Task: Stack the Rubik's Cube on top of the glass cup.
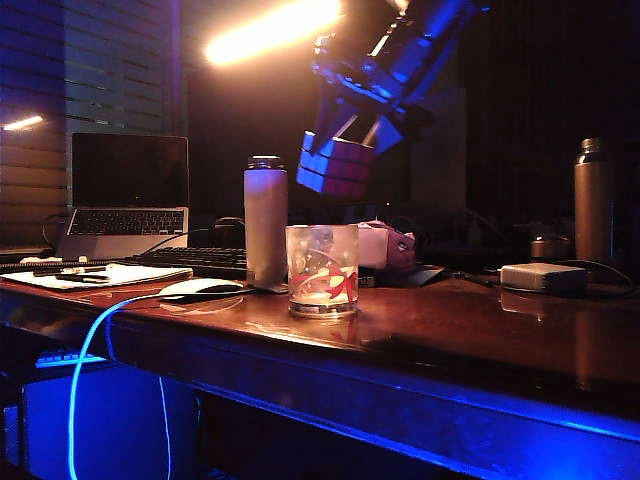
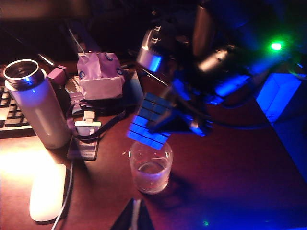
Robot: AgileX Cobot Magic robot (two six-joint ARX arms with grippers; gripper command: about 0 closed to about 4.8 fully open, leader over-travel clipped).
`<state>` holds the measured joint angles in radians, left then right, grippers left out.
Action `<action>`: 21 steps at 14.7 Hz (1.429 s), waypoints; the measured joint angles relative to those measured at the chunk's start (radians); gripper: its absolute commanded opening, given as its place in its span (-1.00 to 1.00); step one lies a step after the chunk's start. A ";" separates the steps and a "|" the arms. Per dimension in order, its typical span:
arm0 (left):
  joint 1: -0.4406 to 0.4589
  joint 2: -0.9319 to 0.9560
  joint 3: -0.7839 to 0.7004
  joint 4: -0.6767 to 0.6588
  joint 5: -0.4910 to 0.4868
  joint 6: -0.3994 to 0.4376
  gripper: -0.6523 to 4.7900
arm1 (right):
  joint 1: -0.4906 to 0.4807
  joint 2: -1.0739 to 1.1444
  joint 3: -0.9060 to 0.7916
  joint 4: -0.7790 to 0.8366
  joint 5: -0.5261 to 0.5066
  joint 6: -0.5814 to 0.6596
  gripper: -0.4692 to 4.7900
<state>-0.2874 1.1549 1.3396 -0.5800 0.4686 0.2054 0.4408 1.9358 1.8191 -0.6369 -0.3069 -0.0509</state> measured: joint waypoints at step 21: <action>0.000 0.000 0.000 0.000 0.000 0.000 -0.77 | 0.077 0.204 0.360 -0.421 0.154 -0.218 -0.23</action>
<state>-0.2874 1.1549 1.3396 -0.5804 0.4690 0.2054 0.5179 2.1403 2.1788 -1.0576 -0.1524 -0.2687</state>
